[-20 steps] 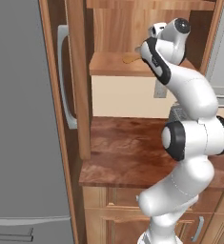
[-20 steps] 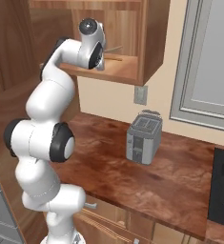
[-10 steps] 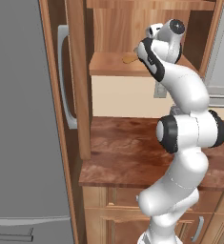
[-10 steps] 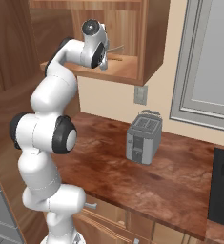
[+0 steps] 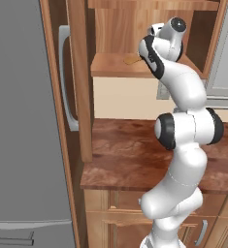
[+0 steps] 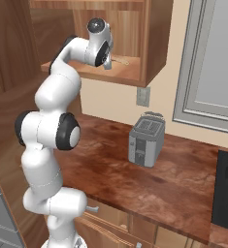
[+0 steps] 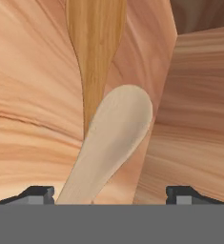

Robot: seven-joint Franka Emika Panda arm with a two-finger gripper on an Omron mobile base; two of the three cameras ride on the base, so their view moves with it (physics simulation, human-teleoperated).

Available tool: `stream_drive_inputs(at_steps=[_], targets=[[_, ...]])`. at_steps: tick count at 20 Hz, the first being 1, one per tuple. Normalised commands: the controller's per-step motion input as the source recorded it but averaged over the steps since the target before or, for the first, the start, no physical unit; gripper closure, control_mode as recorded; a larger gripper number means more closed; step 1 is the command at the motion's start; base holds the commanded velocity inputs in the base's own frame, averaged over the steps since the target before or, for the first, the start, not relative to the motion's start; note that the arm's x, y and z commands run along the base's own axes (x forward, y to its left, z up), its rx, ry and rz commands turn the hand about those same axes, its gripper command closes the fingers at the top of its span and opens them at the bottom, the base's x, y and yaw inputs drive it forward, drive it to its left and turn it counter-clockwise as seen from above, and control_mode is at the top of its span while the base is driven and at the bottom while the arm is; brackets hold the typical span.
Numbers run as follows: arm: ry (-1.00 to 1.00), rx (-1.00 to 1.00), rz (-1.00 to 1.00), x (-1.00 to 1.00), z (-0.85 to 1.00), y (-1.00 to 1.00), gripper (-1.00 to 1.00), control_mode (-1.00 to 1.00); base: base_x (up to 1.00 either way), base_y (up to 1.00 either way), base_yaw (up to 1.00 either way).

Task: Organize the utensils by type. Pick up the wooden spoons from the counter and place them in the open cabinet. Then pick up the metallic utensils from the counter and place them in the open drawer.

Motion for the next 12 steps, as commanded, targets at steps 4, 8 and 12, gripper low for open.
stream_drive_inputs(at_steps=[4,8,12], targets=[[0.0,0.0,0.0,-0.02,-0.13,-0.01,-1.0,-1.0,0.0,0.0,0.0],[0.0,0.0,0.0,-0.02,-0.01,0.0,-1.0,-1.0,0.0,0.0,0.0],[-0.02,0.0,0.0,-0.2,0.0,0.0,-1.0,-1.0,0.0,0.0,0.0]])
